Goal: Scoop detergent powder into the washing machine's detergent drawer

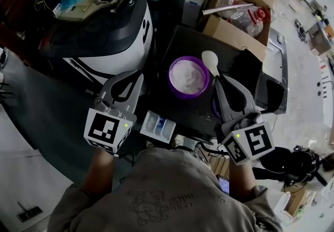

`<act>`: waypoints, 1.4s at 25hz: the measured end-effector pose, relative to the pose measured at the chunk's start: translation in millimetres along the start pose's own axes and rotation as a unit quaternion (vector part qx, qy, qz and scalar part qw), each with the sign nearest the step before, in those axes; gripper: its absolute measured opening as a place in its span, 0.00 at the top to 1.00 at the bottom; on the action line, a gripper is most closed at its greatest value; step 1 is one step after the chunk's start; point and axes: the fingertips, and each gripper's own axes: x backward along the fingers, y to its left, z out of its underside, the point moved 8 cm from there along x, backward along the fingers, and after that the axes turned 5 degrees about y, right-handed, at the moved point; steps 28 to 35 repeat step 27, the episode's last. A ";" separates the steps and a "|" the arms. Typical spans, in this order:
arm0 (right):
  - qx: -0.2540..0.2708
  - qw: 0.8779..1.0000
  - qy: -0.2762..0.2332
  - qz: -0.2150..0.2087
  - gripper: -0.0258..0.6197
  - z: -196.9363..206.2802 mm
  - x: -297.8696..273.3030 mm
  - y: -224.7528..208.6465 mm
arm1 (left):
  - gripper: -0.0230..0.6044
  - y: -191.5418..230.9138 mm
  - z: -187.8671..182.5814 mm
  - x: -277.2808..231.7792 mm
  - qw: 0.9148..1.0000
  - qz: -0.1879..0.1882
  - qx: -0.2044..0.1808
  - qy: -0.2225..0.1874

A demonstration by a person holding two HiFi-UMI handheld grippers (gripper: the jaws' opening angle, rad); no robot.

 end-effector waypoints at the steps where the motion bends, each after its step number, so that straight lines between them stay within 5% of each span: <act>1: 0.003 1.000 0.001 0.000 0.91 0.4 -0.1 0.1 | 0.96 -0.1 0.0 -0.1 1.000 0.000 0.000 0.001; 35: 0.005 1.000 0.007 0.007 0.91 5.4 -0.1 3.5 | 0.96 0.8 4.9 1.9 1.000 -0.001 0.004 0.011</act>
